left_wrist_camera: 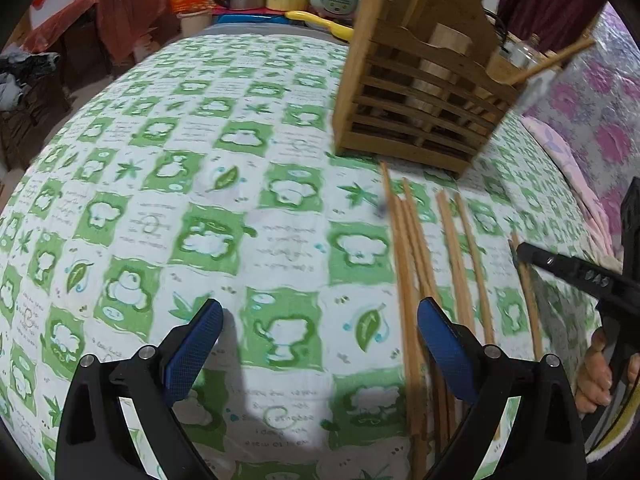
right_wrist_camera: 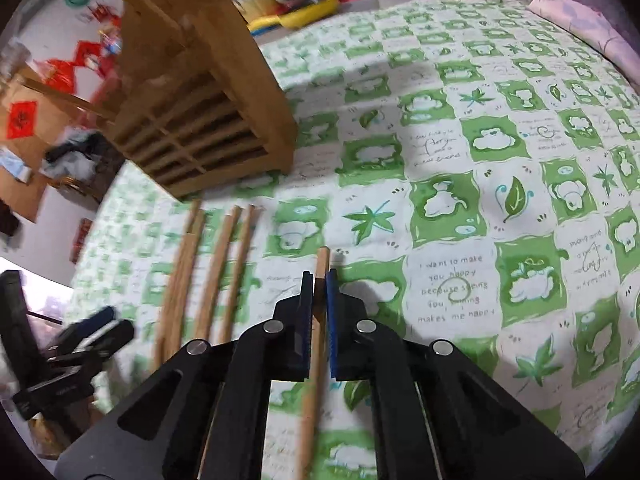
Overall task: Organize utensils
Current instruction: 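Close the right tool on a chopstick while the left tool grasps another, then lift and carry both held chopsticks up over the wooden holder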
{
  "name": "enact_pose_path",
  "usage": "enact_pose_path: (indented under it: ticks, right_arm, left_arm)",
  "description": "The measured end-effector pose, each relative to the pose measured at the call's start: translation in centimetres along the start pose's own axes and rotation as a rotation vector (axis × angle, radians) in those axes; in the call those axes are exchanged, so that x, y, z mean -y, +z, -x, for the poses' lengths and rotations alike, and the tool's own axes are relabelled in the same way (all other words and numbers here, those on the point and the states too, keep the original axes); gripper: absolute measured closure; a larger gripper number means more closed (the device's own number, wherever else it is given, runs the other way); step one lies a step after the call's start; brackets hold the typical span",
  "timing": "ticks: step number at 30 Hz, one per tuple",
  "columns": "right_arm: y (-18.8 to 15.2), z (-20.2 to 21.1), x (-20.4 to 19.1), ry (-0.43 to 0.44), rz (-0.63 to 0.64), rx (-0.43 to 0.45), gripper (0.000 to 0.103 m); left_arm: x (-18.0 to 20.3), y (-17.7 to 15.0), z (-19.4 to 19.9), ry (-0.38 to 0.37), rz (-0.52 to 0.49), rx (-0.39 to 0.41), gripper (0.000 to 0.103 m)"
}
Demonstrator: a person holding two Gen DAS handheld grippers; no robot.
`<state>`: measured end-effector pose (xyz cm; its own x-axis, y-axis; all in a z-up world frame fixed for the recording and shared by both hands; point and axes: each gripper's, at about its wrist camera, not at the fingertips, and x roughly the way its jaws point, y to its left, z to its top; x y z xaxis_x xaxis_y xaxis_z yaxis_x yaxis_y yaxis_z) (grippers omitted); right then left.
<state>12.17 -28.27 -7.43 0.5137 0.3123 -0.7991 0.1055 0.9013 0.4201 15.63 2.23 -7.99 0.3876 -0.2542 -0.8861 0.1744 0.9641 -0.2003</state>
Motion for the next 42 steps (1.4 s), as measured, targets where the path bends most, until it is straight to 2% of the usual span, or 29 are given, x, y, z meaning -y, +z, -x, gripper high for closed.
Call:
enact_pose_path:
  ticks: [3,5,12,15,18,21,23,26,28,31,32,33,34,36,38,40,42]
  right_arm:
    - [0.0,2.6,0.6,0.037,-0.014,0.084,0.096]
    - [0.0,3.3,1.2,0.049,-0.031,0.105,0.096]
    - [0.2,2.9,1.6,0.051,-0.052,0.083,0.096]
    - [0.1,3.0,1.8,0.049,-0.054,0.085,0.096]
    - [0.1,2.9,2.1,0.05,-0.068,0.082,0.096]
    - [0.1,2.9,2.2,0.052,-0.072,0.083,0.096]
    - [0.1,2.9,2.2,0.051,-0.068,0.086,0.096]
    - [0.1,2.9,2.1,0.048,-0.067,0.084,0.096]
    - [0.0,2.8,2.2,0.047,-0.073,0.081,0.096]
    - [0.1,2.8,2.3,0.047,-0.081,0.078,0.096]
    - [0.1,2.8,2.4,0.047,-0.081,0.078,0.096]
    - [0.1,2.8,2.4,0.048,-0.082,0.079,0.096]
    - [0.1,2.8,2.4,0.048,-0.082,0.079,0.096]
    - [0.1,2.8,2.4,0.049,-0.08,0.081,0.096]
    - [0.1,2.8,2.4,0.05,-0.078,0.08,0.096]
    - [0.1,2.9,2.3,0.053,-0.075,0.085,0.096]
    - [0.2,3.3,2.2,0.062,-0.071,0.108,0.096]
  left_arm:
    - [0.6,-0.5,0.1,-0.024,-0.041,-0.027,0.007]
    - [1.1,-1.3,0.3,-0.035,-0.082,-0.039,0.009]
    - [1.9,-2.7,0.6,-0.018,-0.164,-0.06,0.013]
    - [2.3,-2.6,0.2,0.033,-0.186,-0.059,0.013]
    - [1.6,-1.9,-0.3,0.108,-0.173,-0.05,0.011]
    - [-0.2,-0.9,-0.3,0.131,-0.108,-0.046,0.009]
    - [-0.9,-0.8,0.1,0.109,-0.08,-0.037,0.01]
    - [-0.4,-1.4,0.6,0.067,-0.11,-0.03,0.013]
    - [0.5,-1.8,0.5,0.073,-0.155,-0.037,0.019]
    - [1.8,-2.5,0.4,0.124,-0.211,-0.025,0.034]
    - [2.1,-2.9,0.6,0.129,-0.229,-0.015,0.045]
    - [2.4,-3.2,0.9,0.119,-0.25,-0.006,0.06]
    - [2.6,-3.6,1.1,0.117,-0.266,0.0,0.066]
    - [3.2,-4.6,1.5,0.117,-0.308,0.015,0.088]
    - [3.7,-5.3,1.8,0.123,-0.339,0.023,0.097]
    - [4.0,-5.7,2.1,0.134,-0.348,0.04,0.097]
    - [3.9,-5.4,2.6,0.112,-0.329,0.055,0.097]
